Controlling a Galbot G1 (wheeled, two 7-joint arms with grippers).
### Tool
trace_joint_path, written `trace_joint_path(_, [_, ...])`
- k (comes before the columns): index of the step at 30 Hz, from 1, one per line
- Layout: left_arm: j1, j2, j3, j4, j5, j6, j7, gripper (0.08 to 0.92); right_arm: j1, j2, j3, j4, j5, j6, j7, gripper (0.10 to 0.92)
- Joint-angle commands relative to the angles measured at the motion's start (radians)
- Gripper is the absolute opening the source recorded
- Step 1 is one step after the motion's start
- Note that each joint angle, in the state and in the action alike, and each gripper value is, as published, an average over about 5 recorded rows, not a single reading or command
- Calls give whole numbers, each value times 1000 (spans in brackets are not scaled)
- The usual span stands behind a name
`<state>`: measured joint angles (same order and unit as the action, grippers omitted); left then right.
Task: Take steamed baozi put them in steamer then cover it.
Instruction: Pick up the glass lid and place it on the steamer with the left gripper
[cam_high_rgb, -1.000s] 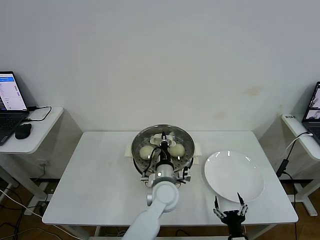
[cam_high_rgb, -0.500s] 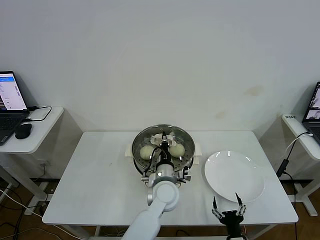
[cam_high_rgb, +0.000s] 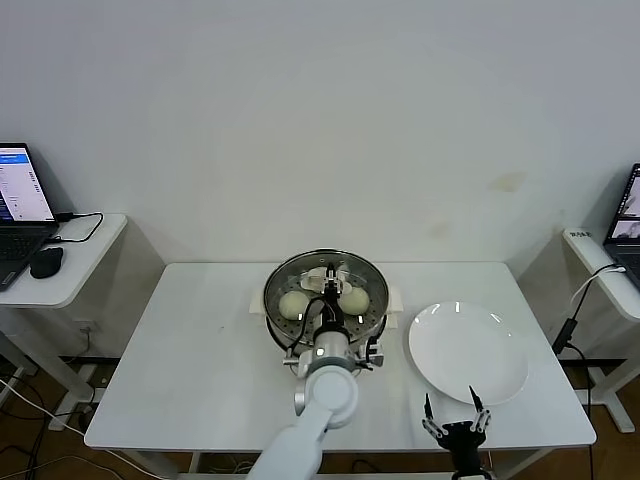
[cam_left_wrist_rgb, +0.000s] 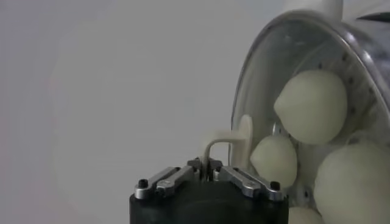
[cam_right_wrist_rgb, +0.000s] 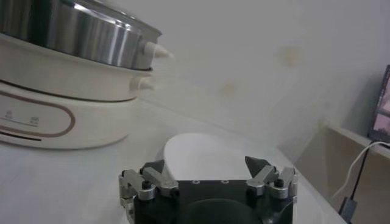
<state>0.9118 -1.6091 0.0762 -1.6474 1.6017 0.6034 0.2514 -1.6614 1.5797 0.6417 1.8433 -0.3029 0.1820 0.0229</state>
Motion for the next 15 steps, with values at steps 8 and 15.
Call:
trace_joint_path(8, [157, 46, 4, -246, -49, -1, -15, 529, -7, -5, 6, 8, 6, -1, -3, 823])
trace_joint_path(15, [258, 138, -41, -415, -243, -3, -72, 728, -14, -12, 6, 9, 8, -1, -6, 822])
